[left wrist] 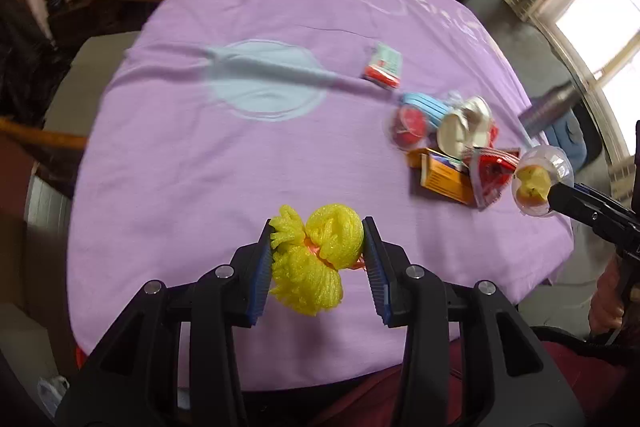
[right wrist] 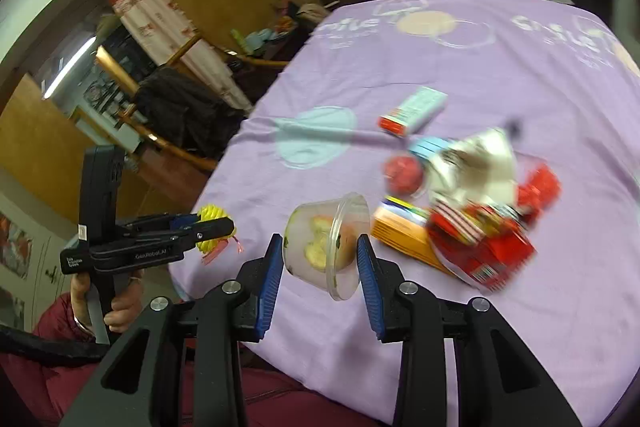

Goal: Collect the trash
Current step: 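Grasp the yellow yarn ball with the left tool while the right grasps the clear plastic cup, then drop the yarn ball from the left tool into the red basket while the right drops the cup in, then move both open tools back over the remaining trash on the table, then grasp the red chip bag with the right tool while the left grasps the orange-purple box, then drop the orange-purple box from the left tool into the red basket while the right carries the chip bag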

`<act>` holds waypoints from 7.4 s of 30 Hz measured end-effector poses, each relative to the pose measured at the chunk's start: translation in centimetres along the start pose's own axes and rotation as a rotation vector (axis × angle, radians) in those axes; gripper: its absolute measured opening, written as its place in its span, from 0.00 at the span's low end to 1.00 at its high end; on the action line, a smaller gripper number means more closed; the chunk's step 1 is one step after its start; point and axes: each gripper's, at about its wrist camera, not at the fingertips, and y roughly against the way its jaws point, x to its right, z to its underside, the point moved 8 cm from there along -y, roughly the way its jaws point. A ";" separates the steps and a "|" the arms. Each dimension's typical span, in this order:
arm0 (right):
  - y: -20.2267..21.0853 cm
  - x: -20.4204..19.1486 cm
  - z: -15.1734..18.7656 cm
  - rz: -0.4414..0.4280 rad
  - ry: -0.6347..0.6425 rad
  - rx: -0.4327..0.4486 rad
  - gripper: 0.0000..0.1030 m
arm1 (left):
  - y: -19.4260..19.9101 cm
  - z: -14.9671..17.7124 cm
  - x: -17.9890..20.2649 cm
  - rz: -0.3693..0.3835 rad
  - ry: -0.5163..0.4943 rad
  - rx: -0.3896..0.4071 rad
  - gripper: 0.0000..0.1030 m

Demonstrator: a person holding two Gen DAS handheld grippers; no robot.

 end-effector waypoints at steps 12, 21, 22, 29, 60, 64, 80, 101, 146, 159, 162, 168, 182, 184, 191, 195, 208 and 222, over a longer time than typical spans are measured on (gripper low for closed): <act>-7.3 -12.0 -1.5 -0.191 0.249 -0.173 0.36 | 7.8 7.9 -15.0 -0.184 0.420 0.110 0.41; -10.0 -19.8 -0.3 -0.257 0.382 -0.242 0.36 | 11.9 16.9 -25.1 -0.308 0.663 0.102 0.44; -10.1 -20.2 -0.2 -0.255 0.384 -0.246 0.36 | 12.0 17.5 -26.0 -0.312 0.680 0.096 0.51; -11.6 -23.1 0.2 -0.256 0.382 -0.282 0.36 | 13.9 20.7 -29.9 -0.358 0.782 0.078 0.87; -17.7 -40.8 9.3 -0.455 0.694 -0.517 0.57 | 24.0 32.4 -31.8 -0.501 0.989 0.175 0.88; -16.7 -37.1 7.0 -0.392 0.613 -0.463 0.56 | 21.9 28.1 -31.4 -0.442 0.895 0.172 0.88; -9.6 -20.3 0.4 -0.182 0.300 -0.217 0.58 | 12.8 11.6 -22.8 -0.275 0.479 0.119 0.88; 0.1 4.9 0.8 0.239 -0.088 0.016 0.81 | 1.8 2.1 -5.1 -0.149 0.095 -0.011 0.88; 10.6 20.5 7.9 0.315 -0.424 0.148 0.15 | -16.5 -2.6 20.0 -0.211 -0.466 -0.092 0.89; 5.1 16.2 2.9 0.107 -0.301 0.115 0.15 | -7.2 -1.1 4.4 -0.185 -0.115 -0.138 0.89; 4.4 15.2 2.1 0.086 -0.277 0.102 0.15 | -6.8 -1.0 4.7 -0.068 -0.013 -0.149 0.89; 5.0 14.6 2.0 0.095 -0.268 0.111 0.15 | -8.4 -1.7 7.6 -0.063 -0.061 -0.144 0.89; 8.2 16.4 3.8 0.169 -0.332 0.155 0.15 | -11.9 -3.3 7.7 -0.094 -0.078 -0.104 0.44; 7.8 16.0 3.4 0.155 -0.322 0.157 0.15 | -10.2 -4.0 7.7 -0.073 -0.071 -0.064 0.44; 3.5 10.7 0.2 0.043 -0.195 0.113 0.15 | -3.3 -4.8 3.0 -0.111 0.016 0.061 0.44; 0.9 6.9 -1.4 -0.015 -0.119 0.071 0.15 | 1.2 -2.5 -3.9 -0.172 0.152 0.104 0.44; -8.1 -9.7 -3.4 -0.186 0.164 -0.112 0.15 | 12.0 13.8 -23.4 -0.384 0.624 0.147 0.45; -12.4 -23.1 -1.3 -0.253 0.351 -0.230 0.15 | 15.7 24.3 -30.8 -0.495 0.819 0.100 0.80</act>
